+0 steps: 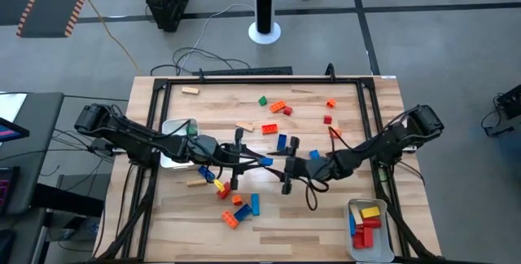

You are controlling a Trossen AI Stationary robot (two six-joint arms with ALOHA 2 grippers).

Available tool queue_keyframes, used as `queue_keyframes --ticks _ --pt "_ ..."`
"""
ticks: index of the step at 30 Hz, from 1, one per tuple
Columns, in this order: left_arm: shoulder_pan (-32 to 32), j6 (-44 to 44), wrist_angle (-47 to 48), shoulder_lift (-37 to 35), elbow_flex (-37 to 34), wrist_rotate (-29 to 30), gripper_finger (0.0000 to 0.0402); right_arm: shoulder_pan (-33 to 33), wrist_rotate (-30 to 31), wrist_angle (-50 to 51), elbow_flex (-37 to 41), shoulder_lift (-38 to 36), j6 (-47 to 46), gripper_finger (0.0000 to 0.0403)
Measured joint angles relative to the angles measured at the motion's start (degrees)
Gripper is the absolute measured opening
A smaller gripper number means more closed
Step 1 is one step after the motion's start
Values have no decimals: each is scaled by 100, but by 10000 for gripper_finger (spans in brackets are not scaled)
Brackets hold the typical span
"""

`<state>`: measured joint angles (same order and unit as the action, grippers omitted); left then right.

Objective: Sort blocks by size
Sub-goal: Put the blue large game piece into the gray bin

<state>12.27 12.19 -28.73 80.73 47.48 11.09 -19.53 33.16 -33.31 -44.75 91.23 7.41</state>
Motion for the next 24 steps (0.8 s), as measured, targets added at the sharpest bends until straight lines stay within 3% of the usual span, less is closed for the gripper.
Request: queue_keyframes --ticks 8,16,19,24 --pt "-3 66 99 0 0 70 93 159 -317 193 -572 293 200 238" --pt "-3 94 266 0 0 179 93 72 -347 236 -665 248 302 234" --pt "-3 82 319 0 0 181 93 74 -349 239 -665 248 318 207" --pt "-57 23 528 0 2 167 94 140 -344 297 -663 248 310 121"
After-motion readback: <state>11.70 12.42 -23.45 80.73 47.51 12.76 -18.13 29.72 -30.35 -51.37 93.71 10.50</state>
